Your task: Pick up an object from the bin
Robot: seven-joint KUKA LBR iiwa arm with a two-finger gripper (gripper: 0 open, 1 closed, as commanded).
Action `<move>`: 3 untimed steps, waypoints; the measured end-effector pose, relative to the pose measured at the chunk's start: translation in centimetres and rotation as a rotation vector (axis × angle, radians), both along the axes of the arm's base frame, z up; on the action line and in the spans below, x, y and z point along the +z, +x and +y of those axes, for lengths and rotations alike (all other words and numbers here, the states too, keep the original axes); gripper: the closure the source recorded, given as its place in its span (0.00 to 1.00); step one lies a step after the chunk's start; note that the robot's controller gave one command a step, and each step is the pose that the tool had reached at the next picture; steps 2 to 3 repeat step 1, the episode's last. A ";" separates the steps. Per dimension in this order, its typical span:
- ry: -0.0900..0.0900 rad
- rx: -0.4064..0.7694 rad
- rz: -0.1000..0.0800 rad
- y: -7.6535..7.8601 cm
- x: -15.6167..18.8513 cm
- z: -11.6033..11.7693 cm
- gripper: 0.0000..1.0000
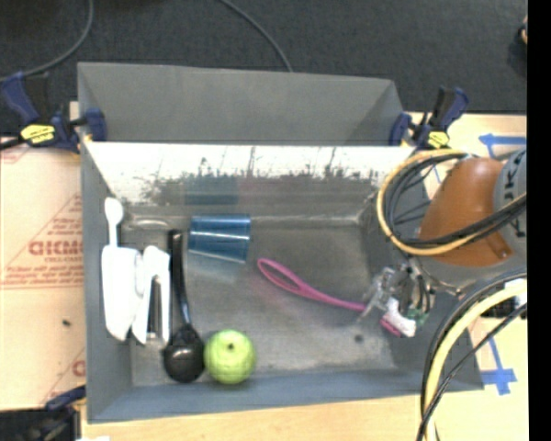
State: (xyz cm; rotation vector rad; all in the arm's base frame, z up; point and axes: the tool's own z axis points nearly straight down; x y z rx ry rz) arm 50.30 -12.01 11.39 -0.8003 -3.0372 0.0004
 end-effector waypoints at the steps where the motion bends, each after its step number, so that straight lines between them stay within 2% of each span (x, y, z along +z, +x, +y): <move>1: -0.001 0.000 -0.005 0.1 1.1 0.0 1.00; 3: -0.001 0.000 -0.005 0.1 1.1 0.0 1.00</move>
Offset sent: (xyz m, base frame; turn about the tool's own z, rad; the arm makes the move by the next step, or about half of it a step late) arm 0.0001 -0.0001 0.0566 0.0000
